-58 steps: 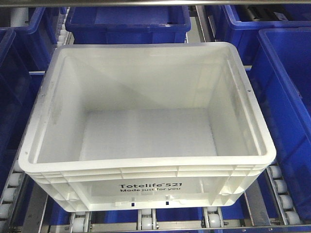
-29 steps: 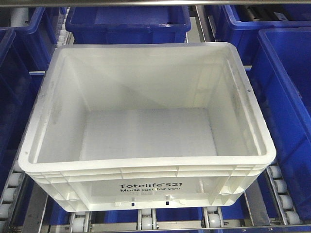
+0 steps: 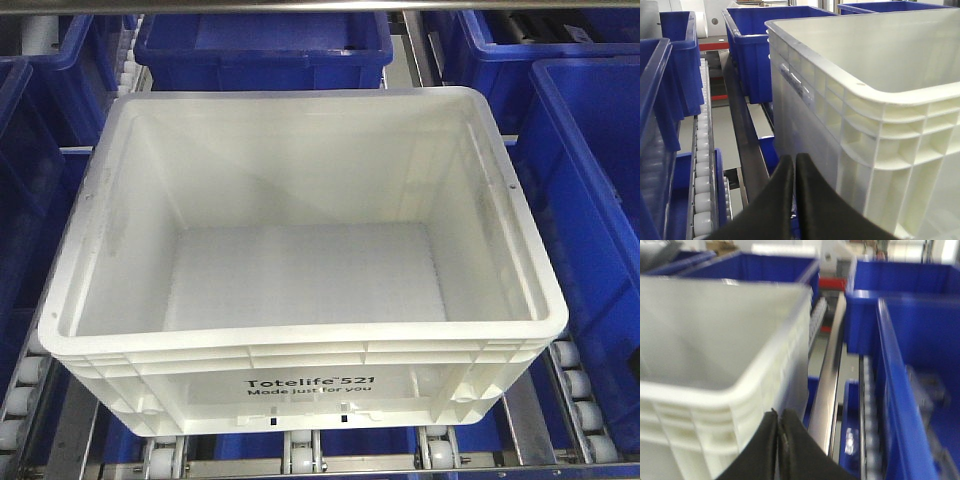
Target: Move bin from left to right shelf
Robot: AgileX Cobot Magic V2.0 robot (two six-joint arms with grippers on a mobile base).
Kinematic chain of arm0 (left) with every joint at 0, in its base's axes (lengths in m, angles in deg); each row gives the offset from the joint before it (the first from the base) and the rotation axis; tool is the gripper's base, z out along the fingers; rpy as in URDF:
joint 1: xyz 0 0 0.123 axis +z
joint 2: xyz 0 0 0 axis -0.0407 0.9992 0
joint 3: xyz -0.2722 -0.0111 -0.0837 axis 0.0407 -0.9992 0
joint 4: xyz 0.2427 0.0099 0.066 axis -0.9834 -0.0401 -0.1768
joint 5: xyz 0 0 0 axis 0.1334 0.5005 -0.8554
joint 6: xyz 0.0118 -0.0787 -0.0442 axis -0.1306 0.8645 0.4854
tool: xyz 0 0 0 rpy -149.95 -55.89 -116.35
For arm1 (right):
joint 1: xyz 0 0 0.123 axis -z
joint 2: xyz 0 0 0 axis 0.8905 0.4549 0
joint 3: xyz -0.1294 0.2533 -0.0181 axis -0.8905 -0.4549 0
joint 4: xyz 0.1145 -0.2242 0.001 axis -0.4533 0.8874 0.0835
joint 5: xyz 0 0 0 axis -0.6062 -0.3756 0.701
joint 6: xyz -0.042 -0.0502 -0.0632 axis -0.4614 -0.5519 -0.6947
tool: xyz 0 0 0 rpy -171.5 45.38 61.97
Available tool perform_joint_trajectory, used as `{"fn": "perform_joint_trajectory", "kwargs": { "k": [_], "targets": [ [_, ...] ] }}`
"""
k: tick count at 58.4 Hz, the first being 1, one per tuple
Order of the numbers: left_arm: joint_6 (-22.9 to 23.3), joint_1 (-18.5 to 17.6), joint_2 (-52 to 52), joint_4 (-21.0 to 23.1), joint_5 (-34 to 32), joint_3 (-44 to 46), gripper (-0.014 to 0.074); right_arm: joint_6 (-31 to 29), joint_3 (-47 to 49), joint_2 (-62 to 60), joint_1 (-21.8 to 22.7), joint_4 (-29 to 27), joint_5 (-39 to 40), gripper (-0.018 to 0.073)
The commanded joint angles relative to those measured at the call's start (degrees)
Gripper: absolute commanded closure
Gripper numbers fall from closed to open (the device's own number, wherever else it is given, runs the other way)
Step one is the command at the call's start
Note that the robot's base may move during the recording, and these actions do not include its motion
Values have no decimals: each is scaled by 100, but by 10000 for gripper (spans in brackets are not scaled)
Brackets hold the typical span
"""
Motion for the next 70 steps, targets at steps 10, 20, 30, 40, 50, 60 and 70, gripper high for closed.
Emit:
{"fn": "perform_joint_trajectory", "kwargs": {
  "k": [10,20,30,40,50,60,70],
  "targets": [
    [29,-17,-90,51,-413,-113,603,944,-1019,-678,2,671,703,567],
    [29,-17,-90,51,-413,-113,603,1040,-1177,-666,2,802,706,567],
    [29,-17,-90,51,-413,-113,603,1040,-1177,-666,2,807,702,567],
    [29,-17,-90,51,-413,-113,603,1040,-1177,-661,2,801,688,567],
    [29,-17,-90,51,-413,-113,603,1040,-1177,-661,2,801,688,567],
    [29,-17,-90,51,-413,-113,603,1040,-1177,-661,2,801,688,567],
    [29,-17,-90,51,-413,-113,603,1040,-1177,-661,2,801,688,567]
  ]
}}
